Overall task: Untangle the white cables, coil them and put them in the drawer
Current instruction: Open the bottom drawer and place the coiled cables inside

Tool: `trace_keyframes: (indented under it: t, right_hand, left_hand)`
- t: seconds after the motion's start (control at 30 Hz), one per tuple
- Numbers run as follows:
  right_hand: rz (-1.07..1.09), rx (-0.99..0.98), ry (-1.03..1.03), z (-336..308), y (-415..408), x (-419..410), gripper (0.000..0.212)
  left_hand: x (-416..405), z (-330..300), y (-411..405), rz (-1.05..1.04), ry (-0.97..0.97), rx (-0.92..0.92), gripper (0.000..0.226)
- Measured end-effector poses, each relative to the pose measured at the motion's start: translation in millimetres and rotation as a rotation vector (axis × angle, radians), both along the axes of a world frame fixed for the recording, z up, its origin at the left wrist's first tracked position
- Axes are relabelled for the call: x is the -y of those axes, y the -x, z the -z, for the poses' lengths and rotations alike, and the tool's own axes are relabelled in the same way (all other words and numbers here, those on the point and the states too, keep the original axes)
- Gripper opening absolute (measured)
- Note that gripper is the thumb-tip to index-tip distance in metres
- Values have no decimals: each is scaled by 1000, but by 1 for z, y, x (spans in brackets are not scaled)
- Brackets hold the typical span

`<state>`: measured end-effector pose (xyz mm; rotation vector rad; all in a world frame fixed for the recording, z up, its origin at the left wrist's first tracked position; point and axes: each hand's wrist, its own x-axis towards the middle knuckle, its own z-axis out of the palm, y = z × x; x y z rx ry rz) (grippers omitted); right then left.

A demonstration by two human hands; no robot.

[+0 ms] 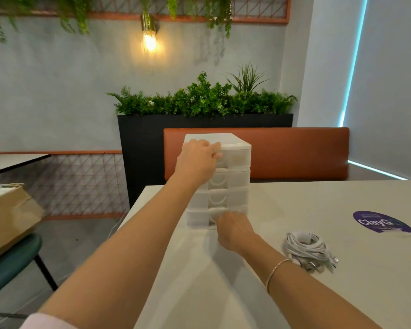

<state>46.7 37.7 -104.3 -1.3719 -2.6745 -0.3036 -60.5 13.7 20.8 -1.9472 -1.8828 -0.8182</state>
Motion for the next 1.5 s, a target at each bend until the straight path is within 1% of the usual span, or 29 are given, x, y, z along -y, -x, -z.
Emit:
trace_keyframes:
  t: [0.1, 0.23, 0.27, 0.33, 0.37, 0.47, 0.6, 0.63, 0.7, 0.73, 0.77, 0.8, 0.83, 0.87, 0.9, 0.97, 1.07, 1.13, 1.17, 1.2, 1.23, 1.27, 1.3, 1.33, 1.4, 1.43, 1.5]
  right_hand:
    - [12, -25, 49, -1, 7, -4, 30]
    - [-5, -65, 53, -8, 2, 3, 25]
    - [-43, -89, 21, -11, -1, 10, 22]
    - [-112, -109, -130, -11, -9, 24, 8]
    - [-134, -94, -217, -12, -14, 32, 7]
    - [-172, 35, -97, -5, -31, 54, 30]
    - [-299, 0, -172, -2, -42, 64, 39]
    - [-313, -69, -181, -5, -44, 67, 35]
    - [-334, -219, -184, -12, -48, 63, 13]
    - [-313, -248, -172, -17, -49, 60, 12]
    - [-267, -232, -112, -21, -50, 58, 25]
    - [-208, -180, 1, -24, -52, 55, 34]
    - [-155, -90, 71, -24, -52, 51, 35]
    - [-153, -47, 71, -23, -52, 48, 31]
    - [-157, -42, 56, -23, -51, 50, 25]
    - [-170, -33, 28, -19, -50, 53, 21]
    - [-189, 0, -35, -17, -50, 59, 20]
    - [-180, -3, 5, -18, -53, 61, 24]
    - [-176, -24, 48, -20, -56, 62, 29]
    - [-156, -97, 90, -23, -62, 61, 36]
    - [-105, -223, 122, -28, -70, 60, 41]
    - [-14, -357, 130, -34, -80, 55, 44]
    - [127, -451, 129, -39, -93, 47, 45]
    - [289, -472, 112, -42, -111, 36, 46]
    - [583, -370, 166, -42, -149, 15, 52]
    - [667, -329, 249, -39, -164, 7, 56]
    - [710, -329, 410, -29, -184, -4, 59]
  left_hand:
    - [-1, 1, 1, -15, 7, 9, 38]
    - [3, -1, 0, -35, 24, -36, 40]
    - [3, -1, 1, -38, 27, -36, 40]
    - [4, -2, 0, -45, 30, -35, 40]
    - [5, -3, 0, -47, 32, -36, 40]
    - [5, -3, -2, -52, 35, -32, 40]
    - [3, -2, -1, -51, 44, -21, 40]
    - [2, -2, -1, -47, 46, -10, 40]
    - [1, -1, 0, -37, 46, 9, 40]
    - [1, -1, 1, -36, 48, 10, 40]
    - [1, -1, 1, -37, 50, 9, 40]
    - [1, -1, 1, -40, 55, 9, 40]
    - [1, -1, 1, -43, 58, 11, 40]
    - [1, -1, 1, -46, 58, 13, 40]
    - [1, -1, 1, -48, 53, 13, 39]
    - [1, -1, 1, -49, 37, 8, 39]
    - [1, -2, 0, -61, 38, -17, 40]
    - [2, -2, -1, -70, 60, -23, 41]
    - [2, -2, -1, -75, 76, -20, 42]
    - [3, -4, -2, -79, 96, -18, 43]
    - [3, -5, -3, -83, 121, -16, 44]
    - [5, -7, -5, -90, 142, -12, 46]
    - [6, -8, -9, -98, 151, -5, 48]
    - [8, -8, -13, -104, 139, 8, 50]
    - [12, -5, -26, -89, 46, 63, 52]
    - [14, -2, -35, -57, -12, 116, 52]
    - [18, 5, -58, 48, -82, 249, 50]
